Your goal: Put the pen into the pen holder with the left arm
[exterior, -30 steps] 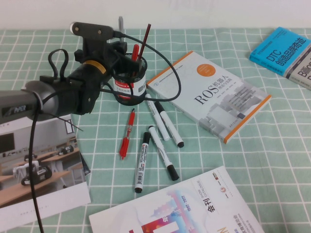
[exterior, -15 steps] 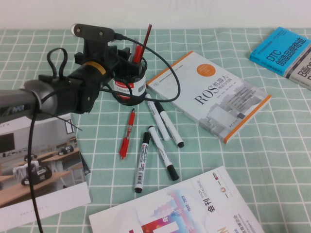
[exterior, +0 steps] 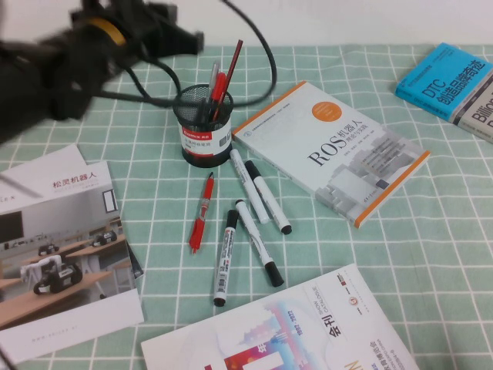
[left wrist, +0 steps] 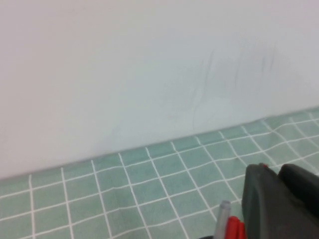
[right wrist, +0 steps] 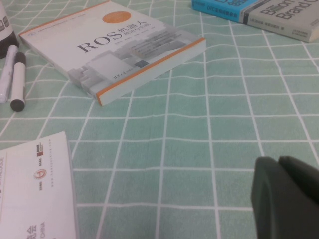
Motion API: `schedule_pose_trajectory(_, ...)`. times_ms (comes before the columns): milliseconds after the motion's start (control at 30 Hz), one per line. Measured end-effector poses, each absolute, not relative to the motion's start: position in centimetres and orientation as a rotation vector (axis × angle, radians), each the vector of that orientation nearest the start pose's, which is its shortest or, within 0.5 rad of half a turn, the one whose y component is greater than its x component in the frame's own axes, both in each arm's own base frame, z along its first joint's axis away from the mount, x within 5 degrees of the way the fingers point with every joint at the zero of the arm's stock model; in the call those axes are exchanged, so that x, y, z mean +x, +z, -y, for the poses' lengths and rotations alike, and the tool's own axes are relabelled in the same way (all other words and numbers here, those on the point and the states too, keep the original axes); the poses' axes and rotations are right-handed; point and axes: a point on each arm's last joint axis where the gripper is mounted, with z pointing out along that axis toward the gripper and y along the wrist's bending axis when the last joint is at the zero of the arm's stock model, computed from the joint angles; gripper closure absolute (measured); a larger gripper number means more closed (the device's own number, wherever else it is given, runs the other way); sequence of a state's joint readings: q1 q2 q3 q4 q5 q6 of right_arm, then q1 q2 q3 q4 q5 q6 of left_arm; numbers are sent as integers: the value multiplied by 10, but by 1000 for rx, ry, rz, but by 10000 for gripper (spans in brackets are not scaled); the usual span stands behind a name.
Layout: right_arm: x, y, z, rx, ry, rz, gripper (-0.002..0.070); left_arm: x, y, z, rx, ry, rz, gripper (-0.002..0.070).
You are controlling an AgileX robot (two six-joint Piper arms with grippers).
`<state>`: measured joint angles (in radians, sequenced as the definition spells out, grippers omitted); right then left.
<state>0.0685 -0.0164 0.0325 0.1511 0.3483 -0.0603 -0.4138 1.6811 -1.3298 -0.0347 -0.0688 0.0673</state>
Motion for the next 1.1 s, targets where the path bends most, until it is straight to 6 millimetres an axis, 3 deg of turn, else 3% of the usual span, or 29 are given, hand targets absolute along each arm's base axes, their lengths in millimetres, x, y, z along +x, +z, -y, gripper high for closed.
schedule_pose_trajectory(233,53,172,-8,-24,152,-1846,698,317,396,140,401,-274,-1713,673)
schedule_pose_trajectory(367,53,172,-8,-24,152,-1846,698,274,403,121,401,-270,-1677,675)
schedule_pose_trajectory(633,53,172,-8,-24,152,-1846,698,175,359,77,378,-285,-1653,675)
schedule_pose_trajectory(767,53,172,-8,-24,152,-1846,698,139,337,61,333,-326,-1639,675)
schedule_pose_trajectory(933,53,172,-8,-24,152,-1846,698,111,300,49,248,-404,-1670,675)
schedule_pose_trajectory(1100,53,172,-8,-24,152,-1846,698,97,264,43,163,-473,-1757,675)
